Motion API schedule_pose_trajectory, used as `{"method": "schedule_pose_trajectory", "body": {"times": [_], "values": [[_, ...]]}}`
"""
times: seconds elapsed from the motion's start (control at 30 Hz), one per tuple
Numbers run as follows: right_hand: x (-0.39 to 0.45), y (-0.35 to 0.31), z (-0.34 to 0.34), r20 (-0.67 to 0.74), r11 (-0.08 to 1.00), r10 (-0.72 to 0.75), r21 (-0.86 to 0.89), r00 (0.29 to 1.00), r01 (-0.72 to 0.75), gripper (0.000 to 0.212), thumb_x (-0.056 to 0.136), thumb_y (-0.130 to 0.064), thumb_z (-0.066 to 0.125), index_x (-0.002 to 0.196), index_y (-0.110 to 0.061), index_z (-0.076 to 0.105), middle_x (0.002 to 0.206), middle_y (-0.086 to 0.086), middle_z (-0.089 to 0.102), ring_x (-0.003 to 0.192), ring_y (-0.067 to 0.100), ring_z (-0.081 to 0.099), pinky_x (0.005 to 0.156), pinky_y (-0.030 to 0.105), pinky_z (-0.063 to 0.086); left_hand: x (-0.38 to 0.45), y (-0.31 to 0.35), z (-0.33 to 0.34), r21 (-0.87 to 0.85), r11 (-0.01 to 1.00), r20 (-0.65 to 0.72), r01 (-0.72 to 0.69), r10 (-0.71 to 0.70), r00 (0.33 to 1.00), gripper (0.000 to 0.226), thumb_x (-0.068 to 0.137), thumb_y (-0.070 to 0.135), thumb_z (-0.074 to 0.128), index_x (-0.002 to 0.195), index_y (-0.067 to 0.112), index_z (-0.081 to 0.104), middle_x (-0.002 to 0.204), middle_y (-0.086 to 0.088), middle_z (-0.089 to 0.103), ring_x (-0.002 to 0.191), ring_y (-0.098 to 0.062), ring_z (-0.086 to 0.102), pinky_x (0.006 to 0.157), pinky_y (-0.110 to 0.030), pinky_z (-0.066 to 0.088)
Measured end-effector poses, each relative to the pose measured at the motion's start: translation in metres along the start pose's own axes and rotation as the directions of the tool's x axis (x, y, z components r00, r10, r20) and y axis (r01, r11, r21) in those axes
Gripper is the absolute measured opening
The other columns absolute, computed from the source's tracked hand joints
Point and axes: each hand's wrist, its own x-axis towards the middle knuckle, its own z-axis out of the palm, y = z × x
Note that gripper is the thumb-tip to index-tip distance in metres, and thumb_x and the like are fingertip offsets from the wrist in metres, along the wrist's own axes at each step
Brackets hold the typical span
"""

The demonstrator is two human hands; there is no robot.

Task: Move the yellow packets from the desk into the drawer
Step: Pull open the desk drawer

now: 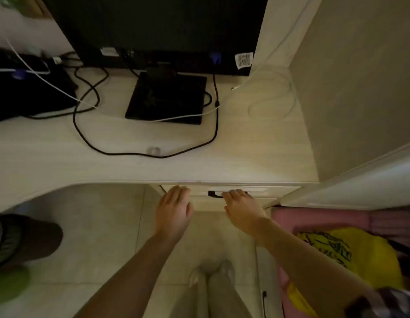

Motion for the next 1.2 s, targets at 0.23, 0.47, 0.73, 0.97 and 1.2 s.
{"method": "schedule_pose_trajectory", "body": {"times": [0.23, 0.47, 0.73, 0.97, 1.2], "values": [[0.04, 0.007, 0.041, 0.128, 0.997, 0.07, 0.021, 0.989, -0.073, 0.051, 0.095, -0.013, 0.04, 0.144, -0.003, 0.029, 0.144, 0.015, 0.042, 0.133, 0.03, 0.04, 0.107, 0.04, 0.038, 0.005, -0.002, 0.029, 0.036, 0.999, 0.019, -0.008, 0.008, 1.0, 0.044, 0.087, 0.029, 0.039, 0.122, 0.013, 0.062, 0.125, -0.003, 0.063, 0.123, -0.024, 0.055, 0.102, -0.038, 0.043], [0.041, 0.007, 0.049, 0.16, 0.992, 0.113, 0.03, 0.981, -0.12, 0.054, 0.089, -0.004, 0.043, 0.142, -0.004, 0.032, 0.138, 0.017, 0.045, 0.129, 0.034, 0.041, 0.111, 0.041, 0.032, 0.002, -0.005, 0.039, 0.056, 0.997, 0.028, -0.055, 0.053, 0.998, 0.047, 0.09, 0.025, 0.045, 0.135, 0.013, 0.051, 0.137, -0.003, 0.055, 0.133, -0.023, 0.045, 0.112, -0.043, 0.035], [0.016, -0.004, 0.061, 0.155, 0.995, 0.095, -0.003, 0.983, -0.096, 0.056, 0.09, -0.007, 0.046, 0.143, -0.005, 0.029, 0.139, 0.018, 0.043, 0.129, 0.033, 0.04, 0.113, 0.043, 0.03, -0.002, -0.006, 0.042, 0.061, 0.993, 0.07, -0.099, 0.095, 0.993, 0.054, 0.087, 0.019, 0.058, 0.139, 0.012, 0.047, 0.144, -0.006, 0.047, 0.136, -0.026, 0.04, 0.113, -0.046, 0.032], [-0.007, -0.015, 0.076, 0.112, 0.995, 0.104, -0.005, 0.988, -0.104, 0.059, 0.092, -0.008, 0.048, 0.147, -0.007, 0.025, 0.145, 0.017, 0.037, 0.137, 0.033, 0.032, 0.119, 0.045, 0.021, -0.001, -0.007, 0.05, 0.07, 0.994, 0.125, -0.085, 0.076, 0.989, 0.057, 0.085, 0.026, 0.065, 0.138, 0.016, 0.047, 0.139, -0.005, 0.052, 0.133, -0.026, 0.044, 0.115, -0.051, 0.027], [-0.031, -0.024, 0.091, 0.06, 0.994, 0.105, 0.014, 0.993, -0.106, 0.062, 0.09, -0.006, 0.048, 0.147, -0.008, 0.024, 0.146, 0.015, 0.037, 0.137, 0.031, 0.032, 0.119, 0.042, 0.02, -0.024, -0.005, 0.059, 0.041, 0.997, 0.01, -0.063, 0.063, 0.998, 0.042, 0.085, 0.028, 0.063, 0.125, 0.018, 0.058, 0.122, -0.002, 0.062, 0.115, -0.027, 0.056, 0.102, -0.046, 0.039]]}}
